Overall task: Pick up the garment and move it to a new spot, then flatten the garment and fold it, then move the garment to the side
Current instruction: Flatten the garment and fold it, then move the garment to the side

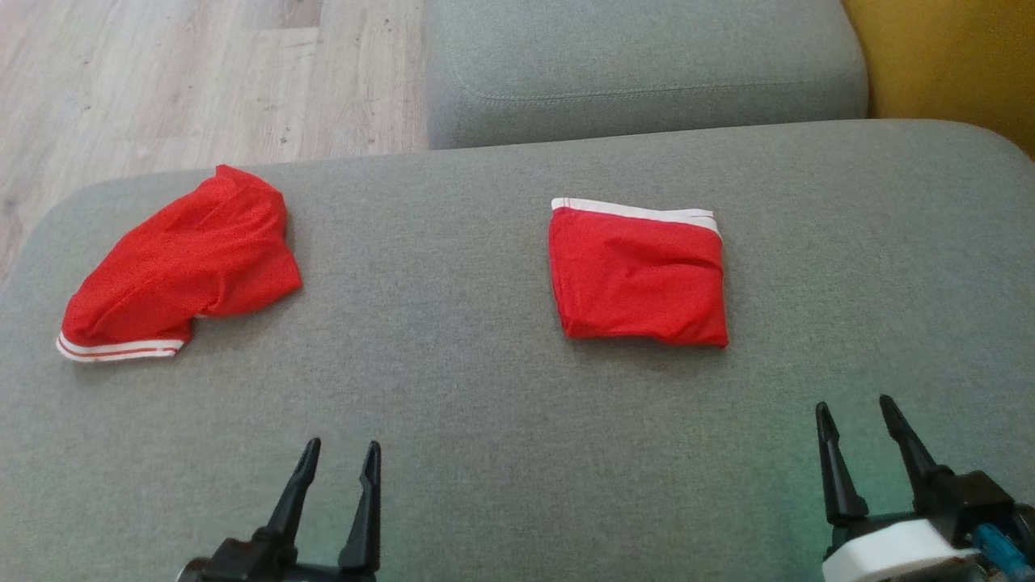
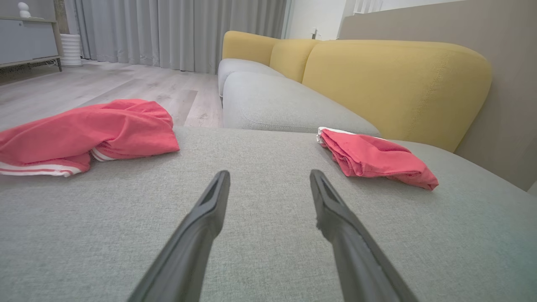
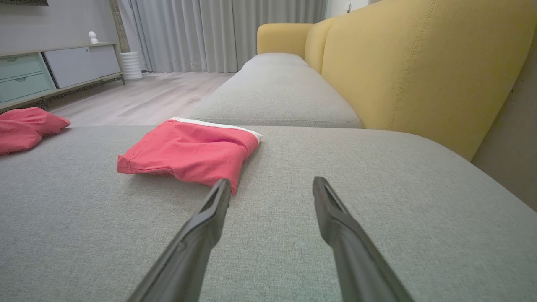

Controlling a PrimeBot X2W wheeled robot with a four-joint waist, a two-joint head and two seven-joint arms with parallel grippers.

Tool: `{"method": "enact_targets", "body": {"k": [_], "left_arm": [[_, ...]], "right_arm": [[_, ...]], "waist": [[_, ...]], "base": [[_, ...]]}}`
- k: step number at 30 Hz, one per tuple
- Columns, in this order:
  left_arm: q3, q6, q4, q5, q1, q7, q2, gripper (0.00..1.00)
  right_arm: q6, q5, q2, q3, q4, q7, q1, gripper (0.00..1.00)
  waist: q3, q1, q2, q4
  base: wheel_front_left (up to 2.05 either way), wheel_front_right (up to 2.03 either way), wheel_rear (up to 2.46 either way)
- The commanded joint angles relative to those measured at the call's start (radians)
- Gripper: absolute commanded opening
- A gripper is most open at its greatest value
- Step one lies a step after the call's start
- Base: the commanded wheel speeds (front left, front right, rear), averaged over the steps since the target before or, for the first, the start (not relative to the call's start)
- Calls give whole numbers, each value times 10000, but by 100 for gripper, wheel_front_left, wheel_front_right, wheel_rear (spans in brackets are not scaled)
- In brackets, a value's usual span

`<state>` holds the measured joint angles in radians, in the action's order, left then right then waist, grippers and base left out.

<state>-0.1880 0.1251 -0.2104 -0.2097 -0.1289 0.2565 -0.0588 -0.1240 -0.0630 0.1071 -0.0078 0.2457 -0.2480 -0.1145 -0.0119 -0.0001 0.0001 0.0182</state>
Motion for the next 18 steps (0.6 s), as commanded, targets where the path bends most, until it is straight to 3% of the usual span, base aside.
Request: {"method": "enact_targets", "body": {"k": [1,12,18], "left_arm": [[471,55,267,131,259,53,-41,100],[612,55,177,193,206,53,9,100],[482,55,178,133,207,53,30,100]], "right_arm": [[-67,47,99,181,-464,-132,271,100],[-67,-262,-196,-372,-647,-136,-51,100],[-67,-2154,-365,-157,-419,539,983,100]], "waist": [[-12,1,-1,-11],[-30,1,-1,211],[196,1,-1,393]], "base": [[0,0,0],[0,0,0],[0,0,0]]}}
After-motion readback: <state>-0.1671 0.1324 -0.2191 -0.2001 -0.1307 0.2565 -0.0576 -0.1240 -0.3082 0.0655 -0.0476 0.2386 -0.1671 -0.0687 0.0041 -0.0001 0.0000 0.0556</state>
